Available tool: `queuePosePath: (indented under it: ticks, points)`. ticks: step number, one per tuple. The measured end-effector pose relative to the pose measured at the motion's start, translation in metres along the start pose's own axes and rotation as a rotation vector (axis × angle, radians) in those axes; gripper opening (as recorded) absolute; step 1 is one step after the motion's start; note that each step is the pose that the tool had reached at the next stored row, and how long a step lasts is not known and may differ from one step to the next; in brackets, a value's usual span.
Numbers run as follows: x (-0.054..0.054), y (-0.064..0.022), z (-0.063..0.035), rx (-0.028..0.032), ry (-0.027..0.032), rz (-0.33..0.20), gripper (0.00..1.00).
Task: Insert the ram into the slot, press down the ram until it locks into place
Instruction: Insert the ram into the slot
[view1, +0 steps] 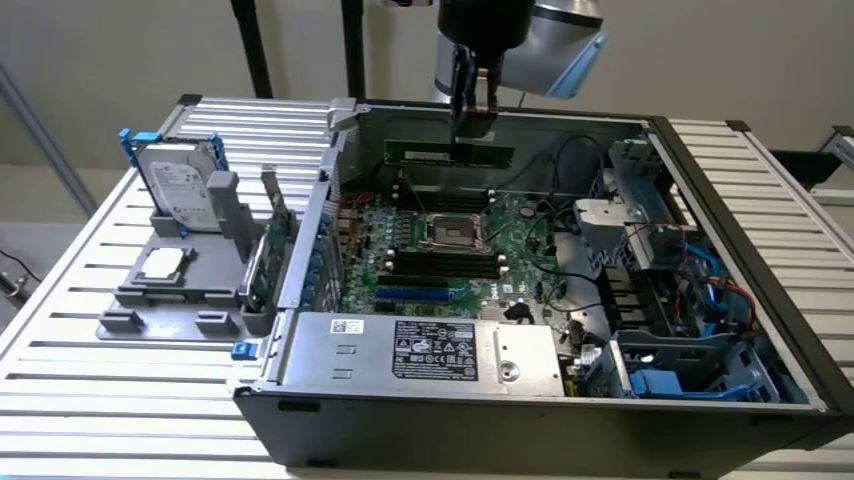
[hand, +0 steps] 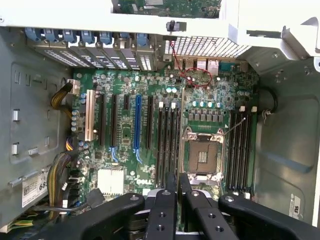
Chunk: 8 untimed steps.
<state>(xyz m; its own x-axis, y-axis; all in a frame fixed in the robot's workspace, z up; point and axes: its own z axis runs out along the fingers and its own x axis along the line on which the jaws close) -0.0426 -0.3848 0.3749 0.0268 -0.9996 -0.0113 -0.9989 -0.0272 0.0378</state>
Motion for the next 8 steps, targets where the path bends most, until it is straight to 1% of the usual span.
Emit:
queuePosePath:
  ticks: [3,8]
  points:
    - [0.002,-0.0063,0.0053,0.0000,-0.0001,0.000,0.14]
    - [0.006,-0.0095,0.0142,0.0000,-0.0001,0.000,0.14]
